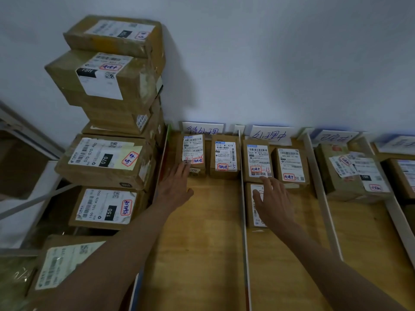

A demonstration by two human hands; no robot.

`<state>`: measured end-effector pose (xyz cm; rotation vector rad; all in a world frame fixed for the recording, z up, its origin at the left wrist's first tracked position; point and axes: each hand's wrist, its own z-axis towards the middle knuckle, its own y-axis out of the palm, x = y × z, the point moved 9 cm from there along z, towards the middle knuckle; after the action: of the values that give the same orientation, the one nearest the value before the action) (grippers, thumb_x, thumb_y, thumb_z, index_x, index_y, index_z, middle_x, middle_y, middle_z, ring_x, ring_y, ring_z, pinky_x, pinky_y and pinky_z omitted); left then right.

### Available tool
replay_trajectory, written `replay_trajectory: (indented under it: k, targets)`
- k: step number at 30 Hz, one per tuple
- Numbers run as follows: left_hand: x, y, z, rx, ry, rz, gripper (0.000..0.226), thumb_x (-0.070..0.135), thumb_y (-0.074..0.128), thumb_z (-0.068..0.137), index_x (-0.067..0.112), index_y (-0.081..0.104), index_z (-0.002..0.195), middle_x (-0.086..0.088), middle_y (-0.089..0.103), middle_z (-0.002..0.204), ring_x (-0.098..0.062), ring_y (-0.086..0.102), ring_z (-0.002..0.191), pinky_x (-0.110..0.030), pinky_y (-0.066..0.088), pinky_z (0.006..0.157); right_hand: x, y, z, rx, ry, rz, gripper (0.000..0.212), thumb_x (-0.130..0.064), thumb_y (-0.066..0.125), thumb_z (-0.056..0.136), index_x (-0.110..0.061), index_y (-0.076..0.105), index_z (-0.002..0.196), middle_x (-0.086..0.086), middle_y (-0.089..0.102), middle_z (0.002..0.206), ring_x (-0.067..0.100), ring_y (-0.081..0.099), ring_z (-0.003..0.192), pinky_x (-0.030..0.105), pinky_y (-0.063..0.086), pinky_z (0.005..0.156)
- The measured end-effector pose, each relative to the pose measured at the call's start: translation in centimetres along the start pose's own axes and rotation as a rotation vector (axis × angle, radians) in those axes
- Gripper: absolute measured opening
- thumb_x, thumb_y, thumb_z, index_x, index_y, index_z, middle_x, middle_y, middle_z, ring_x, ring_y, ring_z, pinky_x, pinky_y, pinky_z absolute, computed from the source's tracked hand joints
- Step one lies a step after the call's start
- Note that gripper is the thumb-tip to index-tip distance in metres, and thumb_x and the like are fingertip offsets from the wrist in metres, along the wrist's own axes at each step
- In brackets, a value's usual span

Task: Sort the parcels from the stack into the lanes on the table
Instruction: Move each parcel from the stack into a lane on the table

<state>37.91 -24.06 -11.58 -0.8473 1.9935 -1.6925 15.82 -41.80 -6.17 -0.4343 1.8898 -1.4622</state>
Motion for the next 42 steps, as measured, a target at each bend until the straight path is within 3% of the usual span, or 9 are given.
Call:
replay_trajectory:
  k: [4,10,16,22,31,37,42]
  targets:
    - [0.3,-0.4,-0.3,0.032,0.019,0.025,0.089,0.047,0.057,0.089,0.016,0.009,0.157,0.000,0.013,0.161,-0.019,0.016,0.148,-0.037,0.015,0.121,0.3,-0.1,-0.1,0.003,0.007,-0.009,0.050,-0.037,0.044,0.100,-0.019,0.036,0.146,0.006,0.040,0.149,0.021,0.034,0.140,0.039,0.033,0.114]
    - [0.3,-0.1,-0.6,-0.052,-0.019,-0.002,0.093,0.050,0.056,0.091,0.018,-0.001,0.158,-0.001,0.002,0.165,-0.022,0.007,0.152,-0.040,0.011,0.123,-0.5,-0.8,-0.5,0.016,-0.002,-0.042,0.051,-0.037,0.044,0.101,-0.018,0.035,0.147,0.006,0.039,0.151,0.023,0.033,0.141,0.039,0.032,0.114]
    - [1.1,-2.7,-2.8,-0.032,-0.034,0.023,0.088,0.050,0.050,0.094,0.017,0.000,0.158,-0.004,0.005,0.165,-0.026,0.006,0.151,-0.043,0.009,0.123,-2.0,-2.7,-1.7,0.034,-0.029,-0.067,0.054,-0.038,0.044,0.101,-0.017,0.032,0.149,0.007,0.039,0.150,0.024,0.033,0.141,0.042,0.031,0.116]
    - [3.2,-7.7,-8.9,0.091,-0.009,0.019,0.075,0.048,0.045,0.096,0.016,0.014,0.156,-0.005,0.014,0.163,-0.025,0.011,0.150,-0.044,0.011,0.123,-3.9,-7.2,-6.3,0.096,-0.059,-0.076,0.054,-0.038,0.042,0.101,-0.015,0.033,0.149,0.007,0.041,0.149,0.025,0.034,0.141,0.043,0.029,0.117]
    - [4.4,-13.0,-20.1,0.178,-0.053,0.036,0.071,0.047,0.039,0.099,0.013,0.013,0.157,-0.007,0.010,0.164,-0.024,0.008,0.151,-0.041,0.007,0.124,-7.2,-12.7,-14.2,0.158,-0.156,-0.067,0.051,-0.037,0.039,0.102,-0.015,0.035,0.148,0.007,0.038,0.151,0.026,0.030,0.142,0.043,0.023,0.118]
    - [1.9,-14.9,-26.8,0.261,-0.102,0.060,0.062,0.044,0.038,0.099,0.013,0.026,0.152,-0.007,0.026,0.158,-0.025,0.022,0.147,-0.043,0.017,0.121,-10.6,-12.3,-18.3,0.151,-0.239,-0.054,0.051,-0.036,0.041,0.102,-0.013,0.035,0.147,0.009,0.041,0.148,0.028,0.034,0.140,0.043,0.028,0.117]
    - [-2.4,-16.4,-30.5,0.257,-0.195,0.016,0.064,0.044,0.035,0.101,0.014,0.020,0.155,-0.007,0.018,0.163,-0.025,0.014,0.150,-0.042,0.010,0.123,-14.6,-11.8,-20.4,0.155,-0.301,-0.049,0.047,-0.036,0.041,0.102,-0.014,0.037,0.144,0.009,0.045,0.144,0.027,0.039,0.135,0.041,0.030,0.113]
